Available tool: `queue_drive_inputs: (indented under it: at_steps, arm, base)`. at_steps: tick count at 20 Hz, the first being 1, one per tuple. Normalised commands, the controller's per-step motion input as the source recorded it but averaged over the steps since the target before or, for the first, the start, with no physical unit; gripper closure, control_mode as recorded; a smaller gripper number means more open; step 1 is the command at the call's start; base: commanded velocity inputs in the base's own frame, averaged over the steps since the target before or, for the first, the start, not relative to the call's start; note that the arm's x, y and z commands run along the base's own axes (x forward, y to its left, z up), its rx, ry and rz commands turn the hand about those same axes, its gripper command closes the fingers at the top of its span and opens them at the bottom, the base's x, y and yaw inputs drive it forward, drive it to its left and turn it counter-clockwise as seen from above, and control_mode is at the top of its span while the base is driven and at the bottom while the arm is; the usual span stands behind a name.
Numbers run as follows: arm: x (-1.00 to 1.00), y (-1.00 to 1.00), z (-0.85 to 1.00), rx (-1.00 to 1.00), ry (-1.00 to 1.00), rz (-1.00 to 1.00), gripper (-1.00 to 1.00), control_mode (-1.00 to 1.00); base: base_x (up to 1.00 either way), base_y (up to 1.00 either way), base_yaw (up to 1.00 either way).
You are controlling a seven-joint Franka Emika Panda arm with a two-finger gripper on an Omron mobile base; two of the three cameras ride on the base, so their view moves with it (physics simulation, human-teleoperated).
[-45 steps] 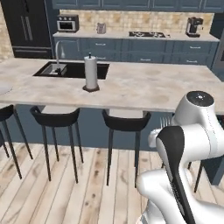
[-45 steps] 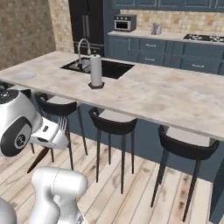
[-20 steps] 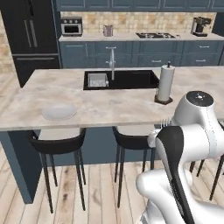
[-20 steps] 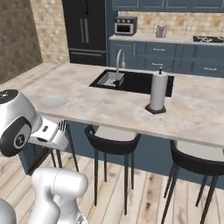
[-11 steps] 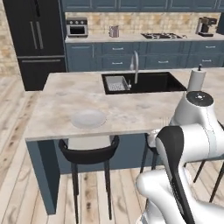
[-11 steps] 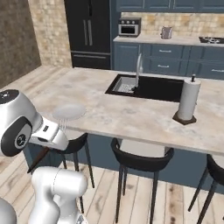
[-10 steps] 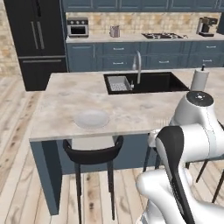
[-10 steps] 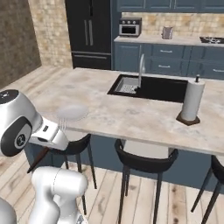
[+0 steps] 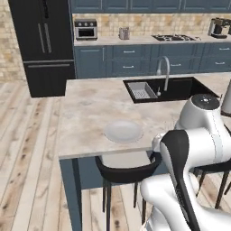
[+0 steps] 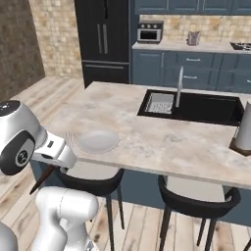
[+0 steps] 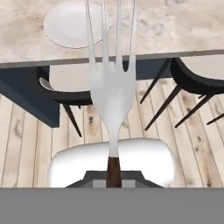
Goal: Take the fork and place it on the left side of the plate. Then take the spoon and place it on the right side of the plate. Make sure they're directly next to the plate.
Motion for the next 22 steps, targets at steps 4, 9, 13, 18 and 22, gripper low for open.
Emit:
queue_drive_inputs:
  at_steps: [4, 9, 13, 18, 22]
  arm:
    - [0.0, 0.0, 0.0, 0.0, 0.0, 0.0, 1.0, 1.0]
    - [0.0, 0.0, 0.0, 0.0, 0.0, 0.0, 1.0, 1.0]
    - [0.0, 0.0, 0.0, 0.0, 0.0, 0.0, 1.0, 1.0]
    - [0.57, 0.18, 0.14, 0.0, 0.0, -0.01, 1.0, -1.0]
    - [0.75, 0.0, 0.02, 0.0, 0.0, 0.05, 1.0, -1.0]
  base:
    - [0.4, 0.57, -0.07]
    - [0.29, 0.57, -0.06]
    - [0.33, 0.49, -0.05]
    - [0.0, 0.0, 0.0]
    - [0.0, 0.0, 0.0]
